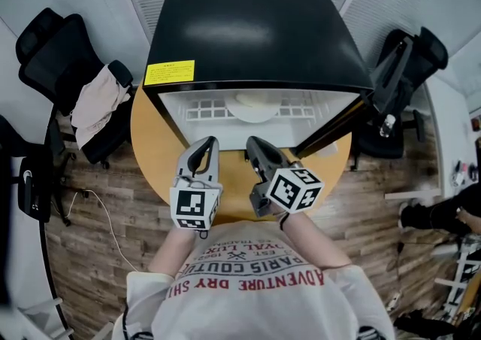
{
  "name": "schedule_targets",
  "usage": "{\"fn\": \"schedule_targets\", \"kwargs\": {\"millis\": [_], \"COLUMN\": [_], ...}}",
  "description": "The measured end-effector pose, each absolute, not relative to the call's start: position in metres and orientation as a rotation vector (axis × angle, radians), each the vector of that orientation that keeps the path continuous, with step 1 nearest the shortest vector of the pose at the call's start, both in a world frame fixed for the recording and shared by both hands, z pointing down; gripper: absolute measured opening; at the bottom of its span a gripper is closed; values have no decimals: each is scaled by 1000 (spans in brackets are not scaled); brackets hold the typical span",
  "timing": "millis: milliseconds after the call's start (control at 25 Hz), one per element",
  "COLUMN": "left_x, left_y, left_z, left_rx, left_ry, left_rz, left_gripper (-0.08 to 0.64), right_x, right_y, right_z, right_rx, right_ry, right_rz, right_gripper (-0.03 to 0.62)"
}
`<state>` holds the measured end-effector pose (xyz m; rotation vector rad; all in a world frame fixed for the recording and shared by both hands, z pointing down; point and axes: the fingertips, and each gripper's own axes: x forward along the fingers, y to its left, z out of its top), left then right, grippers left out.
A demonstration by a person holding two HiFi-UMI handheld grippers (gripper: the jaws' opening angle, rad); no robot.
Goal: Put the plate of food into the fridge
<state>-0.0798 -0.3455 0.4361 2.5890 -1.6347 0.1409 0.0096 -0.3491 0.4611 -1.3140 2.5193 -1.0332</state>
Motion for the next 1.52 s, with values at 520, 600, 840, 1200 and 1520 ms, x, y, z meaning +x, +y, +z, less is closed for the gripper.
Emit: {"fn": "schedule_targets", "kwargs": {"millis": [520, 600, 840, 1200, 1520], "left_x": [-62, -64, -66, -58, -62], "left_y": [-340, -340, -338, -333, -335], "left_z": [433, 430, 425, 427, 426], "left_rx": [2645, 2645, 2648, 2664, 2640], "left_ry": [-1569, -1580, -1594, -1544, -1574], "left_rz": [190, 192, 185, 190, 182], "left_gripper": [29, 29, 29, 29, 29], "right_x": [25, 27, 29, 25, 25], "right_y": [-330, -329, -328, -323, -320], "right_z": [442, 442, 439, 430, 443], "right_rx": [-1589, -1592, -1589, -1535, -1525], "right_ry": [2904, 2895, 2882, 2878, 2900], "right_rz": [-28, -24, -18, -21, -90], "right_gripper": [28, 28, 28, 28, 28]}}
